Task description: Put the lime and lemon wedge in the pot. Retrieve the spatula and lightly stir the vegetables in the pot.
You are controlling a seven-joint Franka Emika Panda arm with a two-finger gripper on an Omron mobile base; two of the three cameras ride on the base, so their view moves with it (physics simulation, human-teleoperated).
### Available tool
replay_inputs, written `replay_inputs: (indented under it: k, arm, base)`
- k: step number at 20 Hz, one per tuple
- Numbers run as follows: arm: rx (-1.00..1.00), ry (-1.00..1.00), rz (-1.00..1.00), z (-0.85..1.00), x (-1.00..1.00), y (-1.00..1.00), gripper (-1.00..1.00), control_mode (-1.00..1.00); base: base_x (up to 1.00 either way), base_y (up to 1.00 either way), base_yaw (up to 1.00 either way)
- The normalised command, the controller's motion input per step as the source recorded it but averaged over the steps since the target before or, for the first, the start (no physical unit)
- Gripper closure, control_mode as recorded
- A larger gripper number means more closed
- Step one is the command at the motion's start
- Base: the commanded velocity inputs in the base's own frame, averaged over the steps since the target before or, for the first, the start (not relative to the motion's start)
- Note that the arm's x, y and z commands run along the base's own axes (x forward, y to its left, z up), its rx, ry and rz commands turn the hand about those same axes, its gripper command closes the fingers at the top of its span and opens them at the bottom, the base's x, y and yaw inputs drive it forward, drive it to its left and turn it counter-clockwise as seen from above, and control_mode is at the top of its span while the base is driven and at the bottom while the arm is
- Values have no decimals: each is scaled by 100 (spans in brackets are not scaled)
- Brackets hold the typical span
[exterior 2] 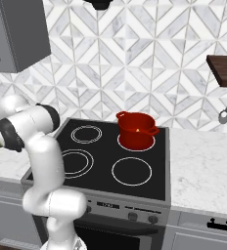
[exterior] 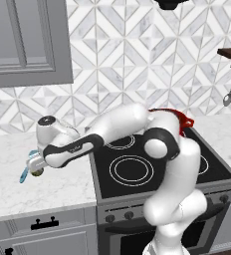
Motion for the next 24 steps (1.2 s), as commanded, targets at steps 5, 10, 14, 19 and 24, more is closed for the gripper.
replay_inputs:
  k: [5,10,14,19,24]
  arm:
    - [0,3,0,-7,11,42,-100,-100]
    - [0,0,0,-21,25,24,-100,-100]
    - [0,0,0,-21,24,13,-100,-100]
    - [3,0,0,-13,18,0,-100,-100]
    - [3,0,0,-18,17,0,-100,-100]
  base:
    - [0,0,0]
    - [0,0,0]
    - [0,0,0]
    - [0,0,0]
    - [0,0,0]
